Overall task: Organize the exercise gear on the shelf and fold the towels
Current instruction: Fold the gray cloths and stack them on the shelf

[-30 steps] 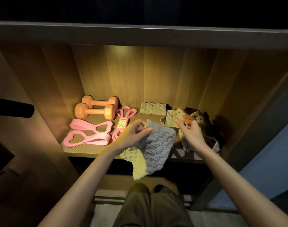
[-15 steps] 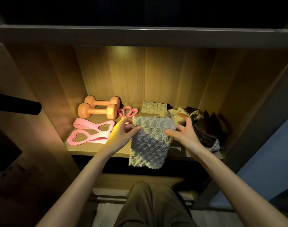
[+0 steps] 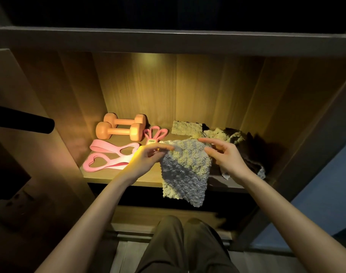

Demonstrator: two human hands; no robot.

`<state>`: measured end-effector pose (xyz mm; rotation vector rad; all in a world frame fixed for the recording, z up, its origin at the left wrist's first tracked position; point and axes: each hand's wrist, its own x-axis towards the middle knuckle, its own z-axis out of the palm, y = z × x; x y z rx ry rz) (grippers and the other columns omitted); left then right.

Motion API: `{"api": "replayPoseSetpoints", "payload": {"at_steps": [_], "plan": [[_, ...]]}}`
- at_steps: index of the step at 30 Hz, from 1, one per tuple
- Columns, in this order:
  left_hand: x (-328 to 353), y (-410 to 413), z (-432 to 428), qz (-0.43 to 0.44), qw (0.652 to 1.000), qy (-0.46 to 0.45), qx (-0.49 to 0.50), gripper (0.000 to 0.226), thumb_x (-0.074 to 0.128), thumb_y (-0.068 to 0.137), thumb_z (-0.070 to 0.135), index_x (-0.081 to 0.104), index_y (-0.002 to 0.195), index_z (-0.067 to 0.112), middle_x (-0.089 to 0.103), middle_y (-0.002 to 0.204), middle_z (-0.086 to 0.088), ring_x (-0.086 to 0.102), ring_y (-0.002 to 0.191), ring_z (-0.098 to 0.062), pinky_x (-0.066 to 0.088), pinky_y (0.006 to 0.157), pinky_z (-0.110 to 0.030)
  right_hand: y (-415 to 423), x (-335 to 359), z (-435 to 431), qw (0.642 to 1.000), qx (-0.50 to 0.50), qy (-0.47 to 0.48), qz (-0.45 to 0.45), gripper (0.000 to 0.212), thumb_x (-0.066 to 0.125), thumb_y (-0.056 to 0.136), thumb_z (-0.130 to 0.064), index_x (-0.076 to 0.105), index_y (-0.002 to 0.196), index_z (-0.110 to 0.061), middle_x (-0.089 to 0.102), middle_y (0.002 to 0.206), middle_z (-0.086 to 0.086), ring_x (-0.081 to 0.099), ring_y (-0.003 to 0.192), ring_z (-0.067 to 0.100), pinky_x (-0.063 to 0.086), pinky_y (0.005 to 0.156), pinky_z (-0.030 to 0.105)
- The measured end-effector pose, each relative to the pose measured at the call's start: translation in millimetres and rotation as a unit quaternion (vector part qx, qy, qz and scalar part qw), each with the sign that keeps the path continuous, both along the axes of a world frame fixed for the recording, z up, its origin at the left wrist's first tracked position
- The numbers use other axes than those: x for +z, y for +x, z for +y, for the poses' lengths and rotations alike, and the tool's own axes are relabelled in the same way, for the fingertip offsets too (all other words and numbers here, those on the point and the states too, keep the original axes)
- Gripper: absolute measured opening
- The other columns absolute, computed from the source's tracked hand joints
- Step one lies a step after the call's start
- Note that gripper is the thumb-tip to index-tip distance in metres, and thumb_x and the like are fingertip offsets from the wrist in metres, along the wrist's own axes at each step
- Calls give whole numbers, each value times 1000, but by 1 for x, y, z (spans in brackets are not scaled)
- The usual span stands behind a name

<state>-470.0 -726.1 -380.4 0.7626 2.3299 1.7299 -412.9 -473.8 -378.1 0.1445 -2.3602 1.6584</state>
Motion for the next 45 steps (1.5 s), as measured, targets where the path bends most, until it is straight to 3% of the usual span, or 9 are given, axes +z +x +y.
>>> {"api": "replayPoseSetpoints", "payload": {"at_steps": [4,11,16,23,28,32,38,41,45], "plan": [[0,2,1,9,998,-60,-12,27,69,85,22,67,111,31,59,114,26,52,101,20,42,85,-10,-1,1,-4,999,-18,-37,-19,22,55,93,-1,73,104,-8,71,107,0,56,54,-13,41,50,2],[-3,-4,3,80,990,-95,73,41,77,77,16,66,115,29,62,122,5,63,95,-18,55,81,-32,-1,-1,4,995,28,90,-43,49,82,72,-13,67,118,-25,64,116,-17,54,104,-14,38,93,12],[-5,-8,4,99,982,-103,121,37,82,72,16,71,105,29,68,96,6,63,80,-8,50,66,-12,-2,-7,3,992,-37,124,-1,47,82,73,-18,67,118,-22,54,56,-17,44,48,-3,36,53,6],[2,-29,3,134,973,-103,158,9,78,77,27,71,80,23,59,84,8,56,71,9,44,63,-5,-15,7,12,976,-106,189,25,35,81,74,-24,72,108,-18,70,92,-7,59,59,-7,38,56,2],[13,-46,19,95,974,-184,95,59,77,75,22,48,125,10,54,116,0,55,110,-18,48,82,-22,-32,34,13,974,-119,193,29,37,80,76,-26,71,109,-11,65,64,-10,54,51,-2,38,47,7],[9,-44,30,12,984,-160,81,126,84,68,35,-9,148,8,27,152,-7,31,138,-23,25,101,-19,-41,47,15,976,-103,193,18,24,76,80,-19,73,101,-8,70,75,-3,62,61,-2,44,52,10],[2,-49,26,127,982,-133,42,62,78,69,42,60,124,20,60,115,16,57,109,0,46,94,-24,-43,45,17,970,-73,230,-2,27,72,84,-23,70,108,-12,69,74,6,56,55,10,40,48,18],[-2,-59,26,171,965,-175,93,42,75,78,30,67,116,12,65,108,6,57,100,-8,39,80,-18,-51,38,20,953,-51,293,-60,31,68,88,-28,62,117,-19,62,70,5,41,43,10,31,43,18],[11,-70,32,264,926,-219,155,29,63,81,10,68,109,19,65,90,4,55,81,-16,33,60,-12,-61,41,14,974,-45,178,-133,29,61,93,-16,51,120,-12,69,83,11,64,62,20,58,64,35]]}}
